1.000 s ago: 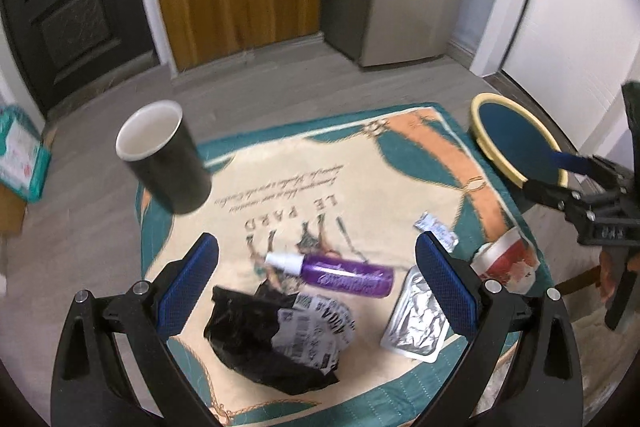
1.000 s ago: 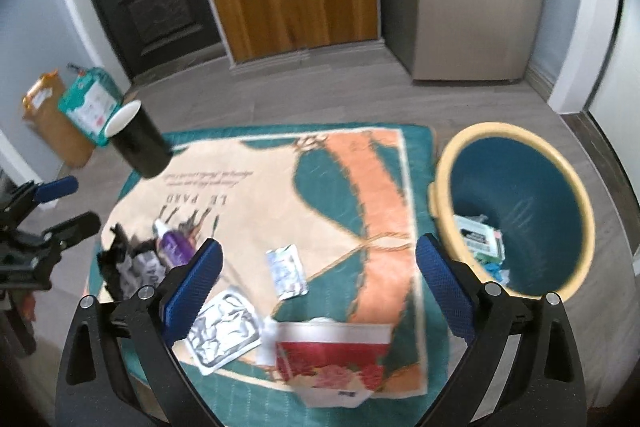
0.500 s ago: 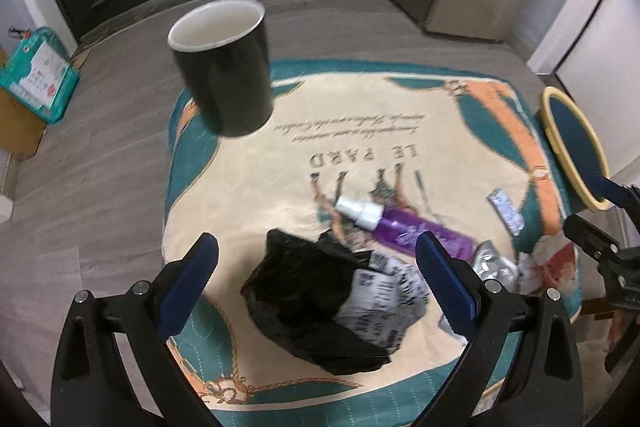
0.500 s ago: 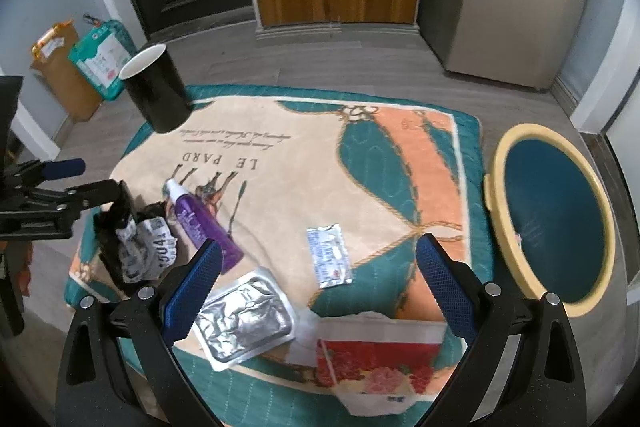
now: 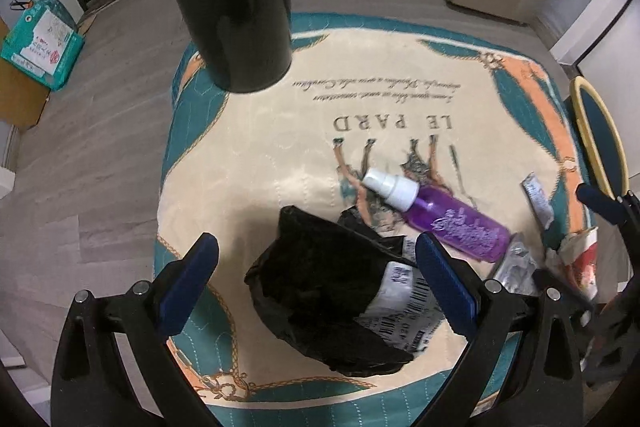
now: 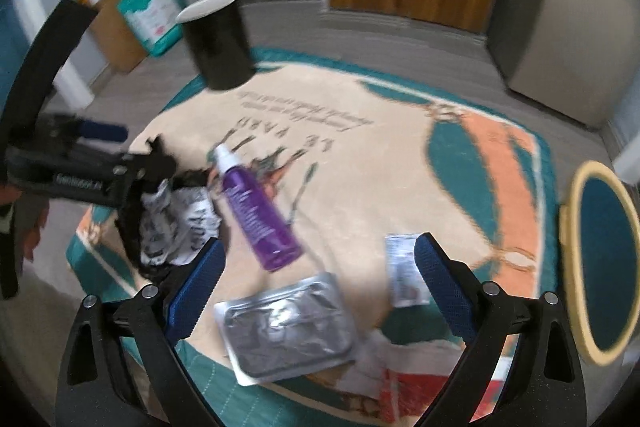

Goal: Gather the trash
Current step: 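Grasp the black bag with the left tool while the right tool grasps the purple spray bottle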

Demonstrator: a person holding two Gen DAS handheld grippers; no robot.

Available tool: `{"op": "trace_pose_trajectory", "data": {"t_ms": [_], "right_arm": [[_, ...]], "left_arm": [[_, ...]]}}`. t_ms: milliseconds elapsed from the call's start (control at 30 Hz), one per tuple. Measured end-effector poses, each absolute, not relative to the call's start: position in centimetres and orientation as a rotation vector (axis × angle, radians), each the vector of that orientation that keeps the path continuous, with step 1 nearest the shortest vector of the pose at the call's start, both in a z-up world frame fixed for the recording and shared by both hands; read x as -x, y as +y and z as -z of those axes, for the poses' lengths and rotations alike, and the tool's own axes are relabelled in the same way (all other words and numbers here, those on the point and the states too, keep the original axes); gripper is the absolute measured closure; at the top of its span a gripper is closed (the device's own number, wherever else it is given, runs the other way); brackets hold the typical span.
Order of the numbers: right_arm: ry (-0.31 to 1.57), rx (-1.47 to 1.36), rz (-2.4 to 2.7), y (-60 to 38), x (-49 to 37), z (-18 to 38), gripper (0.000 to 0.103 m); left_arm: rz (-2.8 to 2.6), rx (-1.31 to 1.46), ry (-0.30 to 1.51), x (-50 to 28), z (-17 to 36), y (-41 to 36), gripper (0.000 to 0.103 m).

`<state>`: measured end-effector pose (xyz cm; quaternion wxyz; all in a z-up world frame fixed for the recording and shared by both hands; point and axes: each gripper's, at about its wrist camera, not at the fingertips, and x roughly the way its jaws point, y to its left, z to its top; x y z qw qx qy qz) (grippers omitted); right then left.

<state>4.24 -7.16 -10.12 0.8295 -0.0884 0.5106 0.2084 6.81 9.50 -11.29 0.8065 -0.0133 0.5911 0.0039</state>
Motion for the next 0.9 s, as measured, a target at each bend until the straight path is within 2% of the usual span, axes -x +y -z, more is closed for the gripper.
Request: {"op": "trace_pose_trajectory", "data": {"t_ms": [167, 267, 400, 467, 567, 600, 700, 800, 867, 900], "right_arm": [[1.118, 0.246, -0.508, -5.3, -4.6, 11.9, 0.02], [1.13, 0.249, -0.514, -4.8, -5.2, 12.8, 0.024], [1.153, 0.258, -0.523, -4.1, -6.0, 13.9, 0.037], [1.149, 0.274, -0.54, -3.5, -6.2, 13.9, 0.039], [1.159, 0.284, -0.567, -2.8, -6.5, 14.4, 0.049], [1.166, 0.287, -0.572, -2.7, -6.5, 14.6, 0.055], [1.158, 0.318, -0.578, -2.4, -6.3, 14.9, 0.06], [1.16, 0.316, -0.568, -2.8, -6.4, 14.7, 0.061], [1.163, 0.314, -0.554, -3.1, -6.5, 14.6, 0.062], [1.161, 0.312, -0.545, -3.3, -6.5, 14.5, 0.062]], "left_arm": [[-0.027, 0.084, 1.288, -7.1, 11.9, 10.5, 0.007], [-0.03, 0.123, 1.295, -7.5, 12.1, 11.0, 0.011], [-0.027, 0.166, 1.306, -8.0, 12.4, 11.6, 0.014], [-0.025, 0.172, 1.314, -8.1, 12.6, 11.8, 0.017], [-0.03, 0.179, 1.337, -8.4, 13.2, 11.9, 0.023], [-0.027, 0.183, 1.342, -8.5, 13.3, 12.0, 0.026], [-0.013, 0.179, 1.355, -8.5, 13.6, 11.8, 0.033], [0.012, 0.166, 1.357, -8.5, 13.7, 11.4, 0.049], [0.023, 0.149, 1.353, -8.5, 13.6, 11.0, 0.052], [0.027, 0.143, 1.353, -8.6, 13.6, 10.9, 0.058]]}}
